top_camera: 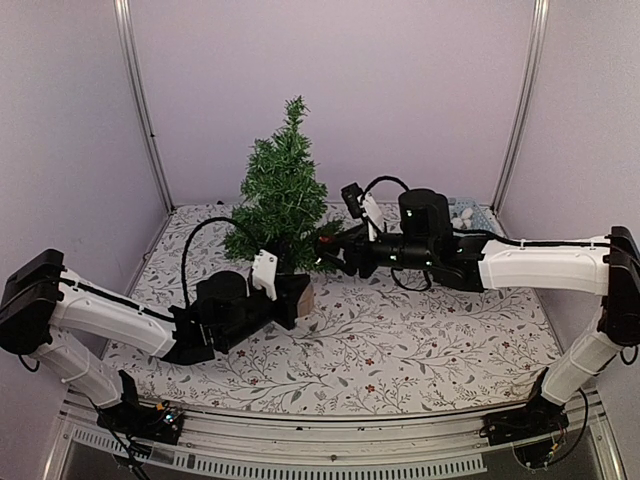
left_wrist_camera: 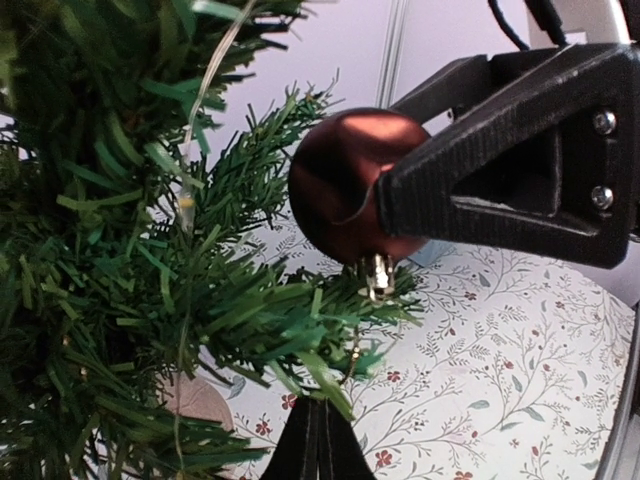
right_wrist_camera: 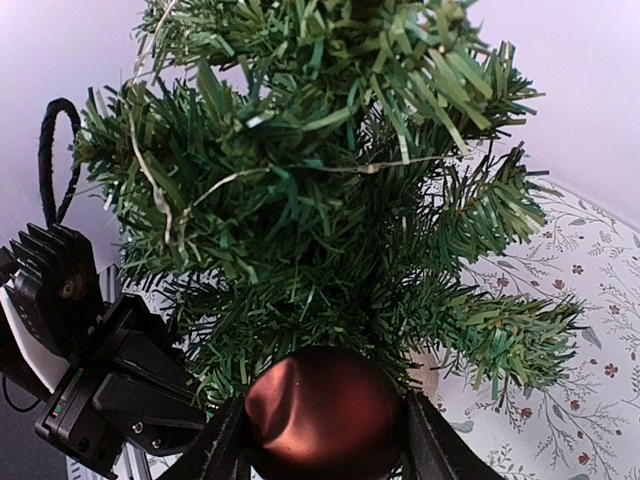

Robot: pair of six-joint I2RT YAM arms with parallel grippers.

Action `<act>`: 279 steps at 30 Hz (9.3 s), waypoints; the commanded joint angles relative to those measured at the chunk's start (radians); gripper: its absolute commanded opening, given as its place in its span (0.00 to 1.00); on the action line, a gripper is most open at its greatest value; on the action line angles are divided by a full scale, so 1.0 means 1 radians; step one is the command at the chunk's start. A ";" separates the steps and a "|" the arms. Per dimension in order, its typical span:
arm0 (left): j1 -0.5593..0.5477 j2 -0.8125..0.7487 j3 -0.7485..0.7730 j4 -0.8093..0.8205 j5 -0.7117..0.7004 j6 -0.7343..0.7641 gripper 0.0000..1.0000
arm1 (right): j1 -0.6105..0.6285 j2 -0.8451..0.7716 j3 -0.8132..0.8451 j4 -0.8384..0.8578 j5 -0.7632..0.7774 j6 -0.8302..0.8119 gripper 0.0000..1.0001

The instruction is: Decorate the small christmas tree

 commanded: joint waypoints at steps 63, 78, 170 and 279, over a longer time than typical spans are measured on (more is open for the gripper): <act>-0.089 0.018 -0.017 0.000 -0.340 0.068 0.00 | 0.009 0.113 0.141 0.051 -0.082 0.006 0.37; -0.090 -0.014 -0.028 0.043 -0.314 0.097 0.00 | 0.010 0.126 0.132 0.023 0.051 0.025 0.37; 0.644 0.166 -0.225 0.289 0.616 -0.520 0.43 | -0.583 -0.021 -0.136 -0.073 -0.220 0.108 0.64; 0.661 0.021 -0.233 0.101 0.511 -0.478 0.44 | -0.878 0.464 0.368 -0.278 0.000 -0.023 0.00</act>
